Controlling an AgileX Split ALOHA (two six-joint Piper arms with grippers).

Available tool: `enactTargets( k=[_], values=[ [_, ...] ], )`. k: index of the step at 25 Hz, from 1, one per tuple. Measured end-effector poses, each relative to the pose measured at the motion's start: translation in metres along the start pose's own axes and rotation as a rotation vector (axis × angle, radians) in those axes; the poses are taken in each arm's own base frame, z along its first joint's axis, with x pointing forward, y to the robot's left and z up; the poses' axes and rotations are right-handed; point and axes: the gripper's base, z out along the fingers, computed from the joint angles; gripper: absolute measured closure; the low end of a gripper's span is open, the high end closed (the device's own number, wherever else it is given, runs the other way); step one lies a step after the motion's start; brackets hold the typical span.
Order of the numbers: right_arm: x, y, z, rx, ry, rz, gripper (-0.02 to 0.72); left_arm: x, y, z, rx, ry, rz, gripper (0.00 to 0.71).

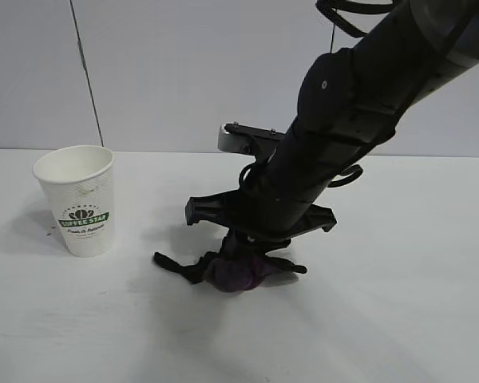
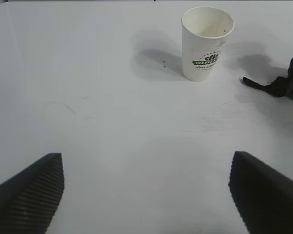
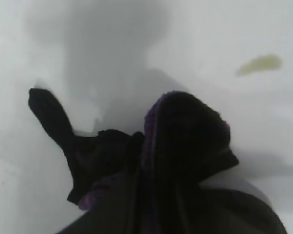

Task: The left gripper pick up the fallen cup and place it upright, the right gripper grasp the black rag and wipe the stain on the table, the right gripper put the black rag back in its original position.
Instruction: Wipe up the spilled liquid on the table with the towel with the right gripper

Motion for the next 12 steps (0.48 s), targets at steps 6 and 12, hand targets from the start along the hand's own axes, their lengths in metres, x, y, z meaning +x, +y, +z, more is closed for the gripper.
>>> enactTargets(
  k=[6, 12],
  values=[
    [-0.004, -0.009, 0.004, 0.021, -0.048, 0.004, 0.621, 0.000, 0.000, 0.000, 0.000, -0.001, 0.000, 0.052],
    [-0.009, -0.052, -0.001, 0.077, -0.007, 0.085, 0.621, 0.000, 0.000, 0.000, 0.000, -0.001, 0.000, 0.052]
  ],
)
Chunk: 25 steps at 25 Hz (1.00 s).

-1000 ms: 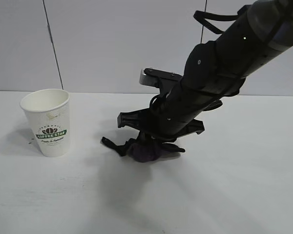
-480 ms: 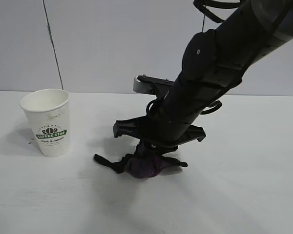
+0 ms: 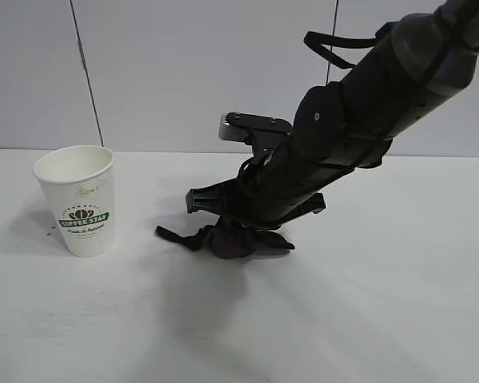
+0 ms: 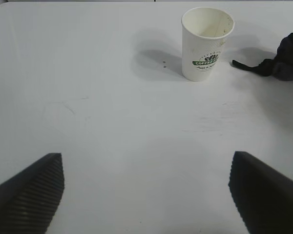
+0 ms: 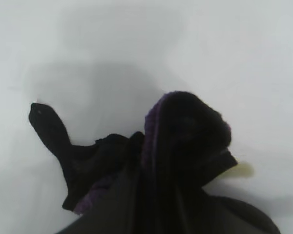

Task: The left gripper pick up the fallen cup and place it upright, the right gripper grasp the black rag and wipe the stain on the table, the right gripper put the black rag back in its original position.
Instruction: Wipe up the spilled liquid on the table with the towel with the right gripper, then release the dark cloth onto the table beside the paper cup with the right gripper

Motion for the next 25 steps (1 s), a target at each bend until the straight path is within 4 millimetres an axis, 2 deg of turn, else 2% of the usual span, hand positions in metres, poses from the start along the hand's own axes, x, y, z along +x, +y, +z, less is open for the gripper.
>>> enactTargets(
  k=[4, 7, 11, 14, 16, 20, 25],
  values=[
    [-0.001, -0.013, -0.009, 0.006, 0.089, 0.016, 0.621, 0.000, 0.000, 0.000, 0.000, -0.001, 0.000, 0.052],
    [0.002, -0.010, -0.022, -0.012, 0.191, -0.007, 0.621, 0.000, 0.000, 0.000, 0.000, -0.001, 0.000, 0.052],
    [0.009, -0.006, -0.050, -0.040, 0.364, -0.068, 0.621, 0.000, 0.000, 0.000, 0.000, -0.001, 0.000, 0.052],
    [-0.001, -0.005, -0.073, -0.026, 0.353, -0.123, 0.621, 0.000, 0.000, 0.000, 0.000, -0.001, 0.000, 0.052],
    [-0.007, -0.007, -0.082, -0.001, 0.327, -0.122, 0.621, 0.000, 0.000, 0.000, 0.000, -0.001, 0.000, 0.052],
    [-0.009, -0.017, -0.076, 0.057, 0.293, -0.087, 0.621, 0.000, 0.000, 0.000, 0.000, -0.001, 0.000, 0.052],
    [0.001, -0.023, -0.053, 0.081, 0.307, -0.066, 0.621, 0.000, 0.000, 0.000, 0.000, -0.001, 0.000, 0.052]
  ],
)
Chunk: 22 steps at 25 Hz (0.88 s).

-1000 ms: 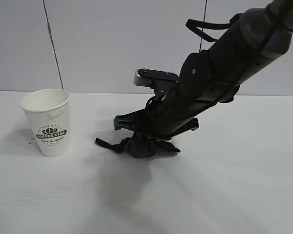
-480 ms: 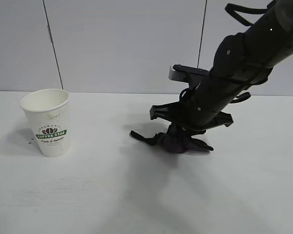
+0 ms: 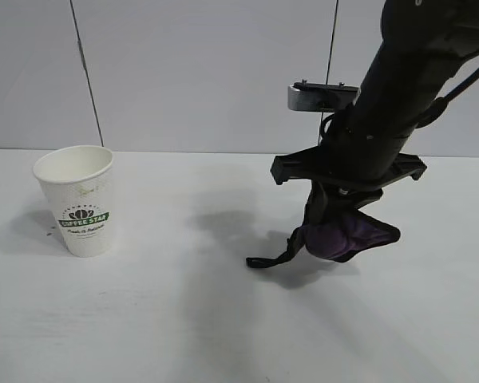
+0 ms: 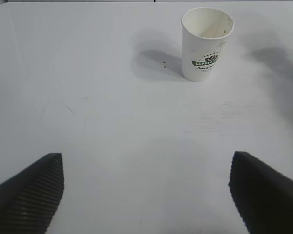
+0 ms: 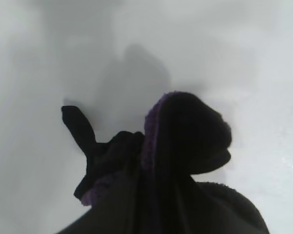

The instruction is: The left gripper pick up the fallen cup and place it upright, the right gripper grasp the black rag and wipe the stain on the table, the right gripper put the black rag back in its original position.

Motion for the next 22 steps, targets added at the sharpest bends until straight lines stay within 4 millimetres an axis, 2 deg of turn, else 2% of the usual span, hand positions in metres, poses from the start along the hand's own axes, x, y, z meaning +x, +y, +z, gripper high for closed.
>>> enactTargets(
  k=[3, 5, 6, 7, 10, 11, 14, 17, 20, 22],
  values=[
    [0.001, 0.000, 0.004, 0.001, 0.008, 0.002, 0.619, 0.000, 0.000, 0.000, 0.000, 0.000, 0.000, 0.052],
    [0.001, 0.000, 0.004, 0.002, 0.011, 0.001, 0.567, 0.000, 0.000, 0.000, 0.000, 0.000, 0.000, 0.052],
    [0.002, 0.000, 0.004, 0.002, 0.016, 0.001, 0.514, 0.000, 0.000, 0.000, 0.000, 0.000, 0.000, 0.052],
    [0.002, 0.000, 0.004, 0.002, 0.019, 0.001, 0.417, 0.000, 0.000, 0.000, 0.000, 0.000, 0.000, 0.052],
    [0.002, 0.000, 0.004, 0.003, 0.021, 0.013, 0.202, 0.000, 0.000, 0.000, 0.000, 0.000, 0.000, 0.052],
    [0.002, 0.000, 0.004, 0.003, 0.022, 0.017, 0.165, 0.000, 0.000, 0.000, 0.000, 0.000, 0.000, 0.052],
    [0.002, 0.000, 0.002, 0.002, 0.020, 0.026, 0.125, 0.000, 0.000, 0.000, 0.000, 0.000, 0.000, 0.052],
    [-0.001, 0.000, -0.011, 0.000, -0.001, 0.025, 0.120, 0.000, 0.000, 0.000, 0.000, 0.000, 0.000, 0.052],
    [-0.008, -0.005, -0.036, 0.009, -0.063, 0.023, 0.127, 0.000, 0.000, 0.000, 0.000, 0.000, 0.000, 0.052],
    [-0.011, -0.019, -0.055, 0.044, -0.099, 0.033, 0.161, 0.000, 0.000, 0.000, 0.000, 0.000, 0.000, 0.052]
  ],
)
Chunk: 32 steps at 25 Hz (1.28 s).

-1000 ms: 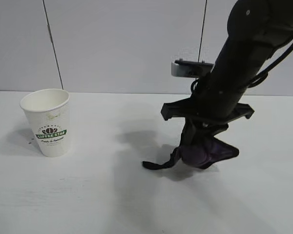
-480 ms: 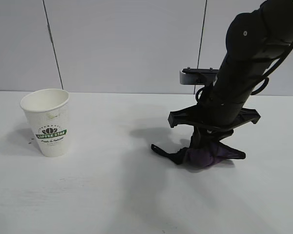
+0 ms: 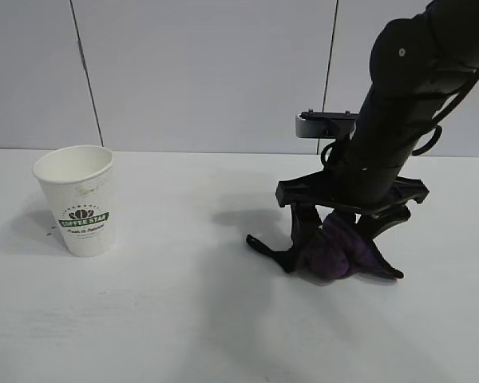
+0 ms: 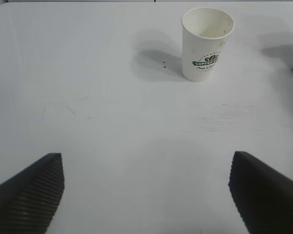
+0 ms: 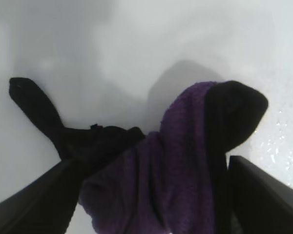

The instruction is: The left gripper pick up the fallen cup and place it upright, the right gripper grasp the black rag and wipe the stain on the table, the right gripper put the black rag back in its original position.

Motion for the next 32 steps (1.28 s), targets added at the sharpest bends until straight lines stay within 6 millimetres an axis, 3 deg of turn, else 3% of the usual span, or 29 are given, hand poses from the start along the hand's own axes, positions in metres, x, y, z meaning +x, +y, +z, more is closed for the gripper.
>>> enactTargets(
  k=[6, 9, 11, 16, 19, 22, 26, 32],
  values=[
    [0.003, -0.081, -0.042, 0.249, 0.028, 0.080, 0.202, 0.000, 0.000, 0.000, 0.000, 0.000, 0.000, 0.052],
    [0.009, -0.116, -0.081, 0.333, -0.015, 0.187, 0.202, 0.000, 0.000, 0.000, 0.000, 0.000, 0.000, 0.052],
    [0.011, -0.125, -0.120, 0.365, -0.109, 0.233, 0.202, 0.000, 0.000, 0.000, 0.000, 0.000, 0.000, 0.052],
    [0.036, -0.110, -0.233, 0.411, -0.380, 0.250, 0.202, 0.000, 0.000, 0.000, 0.000, 0.000, 0.000, 0.052],
    [0.076, -0.093, -0.305, 0.432, -0.565, 0.246, 0.202, 0.000, 0.000, 0.000, 0.000, 0.000, 0.000, 0.052],
    [0.125, -0.075, -0.359, 0.446, -0.716, 0.240, 0.202, 0.000, 0.000, 0.000, 0.000, 0.000, 0.000, 0.052],
    [0.195, -0.053, -0.400, 0.429, -0.841, 0.253, 0.202, 0.000, 0.000, 0.000, 0.000, 0.000, 0.000, 0.052],
    [0.270, -0.031, -0.411, 0.374, -0.851, 0.261, 0.202, 0.000, 0.000, 0.000, 0.000, 0.000, 0.000, 0.052]
  ],
)
